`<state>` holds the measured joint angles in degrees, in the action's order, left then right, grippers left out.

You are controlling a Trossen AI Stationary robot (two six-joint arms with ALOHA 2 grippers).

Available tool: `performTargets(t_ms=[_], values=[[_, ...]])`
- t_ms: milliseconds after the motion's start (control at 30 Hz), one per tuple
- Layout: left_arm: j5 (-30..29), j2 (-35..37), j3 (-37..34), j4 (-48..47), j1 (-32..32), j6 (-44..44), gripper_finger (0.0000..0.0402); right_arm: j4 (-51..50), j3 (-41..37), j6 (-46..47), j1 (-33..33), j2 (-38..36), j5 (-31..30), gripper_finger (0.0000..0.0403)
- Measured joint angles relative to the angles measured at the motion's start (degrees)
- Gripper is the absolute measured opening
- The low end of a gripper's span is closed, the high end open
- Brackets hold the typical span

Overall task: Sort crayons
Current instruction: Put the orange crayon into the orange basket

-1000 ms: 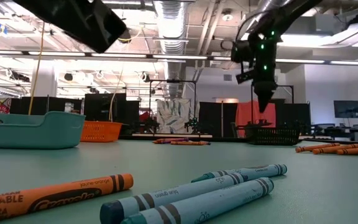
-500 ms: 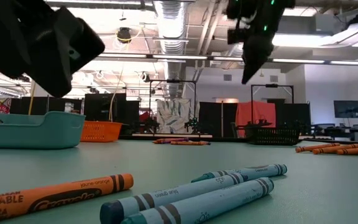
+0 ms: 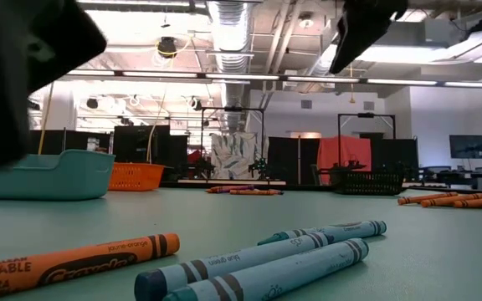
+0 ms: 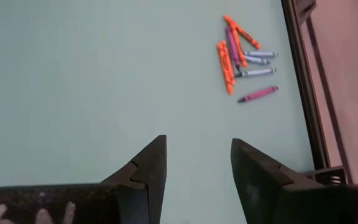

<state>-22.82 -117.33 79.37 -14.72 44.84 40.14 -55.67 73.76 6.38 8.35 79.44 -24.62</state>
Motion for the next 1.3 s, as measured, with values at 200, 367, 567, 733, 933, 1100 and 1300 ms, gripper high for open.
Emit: performTargets(t_ms=[200,367,567,733,933,1100,1300], values=[[-5.18,-4.46,4.47,-6.35,0.81,6.08,0.0123,-2.98,0.00,7.27,7.57,0.00,-3.89,0.0170],[-9.61,-5.70,8.01,-12.61,1.35,8.88,0.0123,-4.39,0.00,13.12,12.99,0.00,-5.79,0.0170],[-6.98,-5.72,8.16,-12.08,1.35,9.69,0.0123,-4.34,0.00,18.60,18.45,0.00,-7.29,0.0170],[-6.43,-5.72,8.16,-10.86,1.35,10.64,0.0123,-4.34,0.00,22.71,22.01,0.00,-8.91,0.0170],[-6.49,-7.08,8.11,-12.59,0.60,11.65,0.0123,-4.32,0.00,25.78,25.39,0.56,-11.18,0.0170],[-6.04,-8.89,8.35,-13.27,-0.31,12.94,0.0123,-4.04,0.00,26.86,27.03,1.84,-11.54,0.0170],[-7.44,-9.19,8.31,-15.82,-0.22,15.61,0.0102,-3.74,0.00,28.19,28.10,2.51,-11.54,0.0170]])
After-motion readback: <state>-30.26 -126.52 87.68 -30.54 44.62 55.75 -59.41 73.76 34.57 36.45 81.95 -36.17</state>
